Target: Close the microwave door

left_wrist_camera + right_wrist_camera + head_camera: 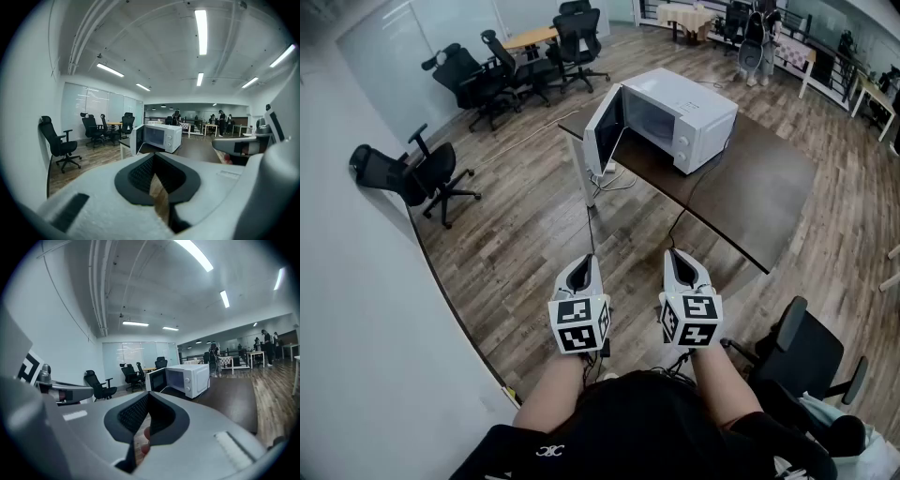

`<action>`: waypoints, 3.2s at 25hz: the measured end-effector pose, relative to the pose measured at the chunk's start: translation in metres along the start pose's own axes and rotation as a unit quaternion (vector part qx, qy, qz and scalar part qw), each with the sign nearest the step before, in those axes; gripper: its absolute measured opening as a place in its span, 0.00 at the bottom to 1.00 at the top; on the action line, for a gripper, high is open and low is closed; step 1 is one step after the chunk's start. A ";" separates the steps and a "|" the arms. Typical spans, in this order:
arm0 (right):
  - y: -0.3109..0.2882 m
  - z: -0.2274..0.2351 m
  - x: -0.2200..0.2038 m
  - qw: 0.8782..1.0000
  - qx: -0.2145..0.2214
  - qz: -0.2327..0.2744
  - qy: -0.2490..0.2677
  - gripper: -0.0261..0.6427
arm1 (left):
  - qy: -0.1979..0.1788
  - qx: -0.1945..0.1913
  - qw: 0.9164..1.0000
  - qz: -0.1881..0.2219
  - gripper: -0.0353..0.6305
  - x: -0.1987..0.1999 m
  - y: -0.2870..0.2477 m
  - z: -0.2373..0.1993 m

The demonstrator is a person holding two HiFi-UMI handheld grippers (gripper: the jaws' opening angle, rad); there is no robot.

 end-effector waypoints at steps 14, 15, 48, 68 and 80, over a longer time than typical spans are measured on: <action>-0.011 -0.048 -0.003 1.000 -0.010 0.000 0.007 0.05 | -0.002 -0.020 1.000 0.006 0.07 -0.005 0.006 -0.043; -0.011 -0.051 -0.003 1.000 -0.009 0.005 0.000 0.05 | -0.002 -0.021 1.000 0.007 0.07 -0.006 0.006 -0.047; -0.046 -0.145 0.019 0.999 -0.016 0.037 0.029 0.05 | 0.012 -0.031 0.999 0.019 0.07 -0.021 0.017 -0.149; -0.179 -0.049 0.071 1.000 -0.005 0.019 -0.009 0.05 | 0.009 -0.024 1.000 0.002 0.07 0.052 -0.130 -0.143; -0.299 0.041 0.144 0.999 0.027 0.006 -0.023 0.05 | -0.010 0.003 1.000 -0.018 0.07 0.139 -0.263 -0.135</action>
Point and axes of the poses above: the fingertips, and each gripper's own axes: y backward along the fingers, z to its right, x out of its top, the point moved 9 cm from there along y, backward along the fingers, and after that the axes turned 15 degrees about -z, right-handed, at the moved point
